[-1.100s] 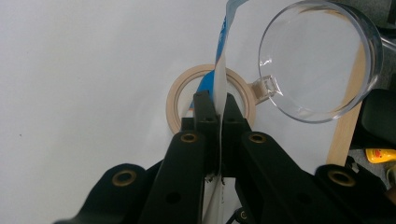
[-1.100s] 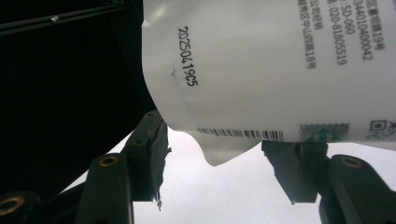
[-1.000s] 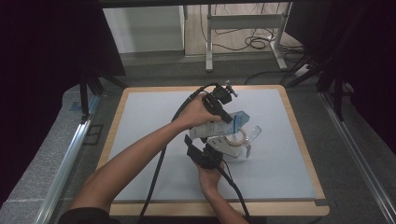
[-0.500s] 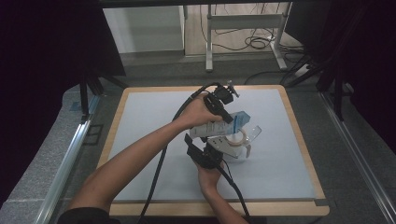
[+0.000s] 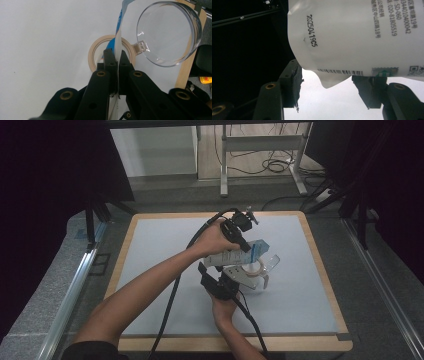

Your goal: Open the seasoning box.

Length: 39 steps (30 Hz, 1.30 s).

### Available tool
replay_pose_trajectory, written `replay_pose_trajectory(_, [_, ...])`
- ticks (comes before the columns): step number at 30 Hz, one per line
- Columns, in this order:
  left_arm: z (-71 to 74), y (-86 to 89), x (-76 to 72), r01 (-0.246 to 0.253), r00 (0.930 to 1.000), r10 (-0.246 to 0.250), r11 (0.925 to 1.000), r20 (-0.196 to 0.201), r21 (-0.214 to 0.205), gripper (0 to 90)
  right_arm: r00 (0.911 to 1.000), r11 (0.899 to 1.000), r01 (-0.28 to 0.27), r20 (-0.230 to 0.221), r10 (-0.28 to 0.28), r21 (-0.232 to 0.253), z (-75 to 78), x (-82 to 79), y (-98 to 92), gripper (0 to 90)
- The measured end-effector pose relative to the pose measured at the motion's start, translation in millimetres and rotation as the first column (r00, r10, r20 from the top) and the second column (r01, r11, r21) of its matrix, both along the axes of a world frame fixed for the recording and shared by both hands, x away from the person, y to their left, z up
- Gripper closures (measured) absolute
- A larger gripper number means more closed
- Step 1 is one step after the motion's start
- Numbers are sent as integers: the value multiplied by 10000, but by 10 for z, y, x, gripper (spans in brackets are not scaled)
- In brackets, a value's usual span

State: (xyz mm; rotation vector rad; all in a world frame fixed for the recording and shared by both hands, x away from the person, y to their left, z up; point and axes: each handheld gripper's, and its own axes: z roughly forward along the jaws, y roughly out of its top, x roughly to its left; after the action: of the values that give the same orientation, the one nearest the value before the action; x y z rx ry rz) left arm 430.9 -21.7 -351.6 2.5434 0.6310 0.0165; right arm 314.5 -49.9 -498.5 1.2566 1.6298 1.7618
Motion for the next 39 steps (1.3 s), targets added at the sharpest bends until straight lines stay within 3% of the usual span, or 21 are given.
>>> replay_pose_trajectory(39, [17,-82,10,98,9999,-99,9995,24,289,900,9999,9999,116,63,-117,103,21,17,-20,423])
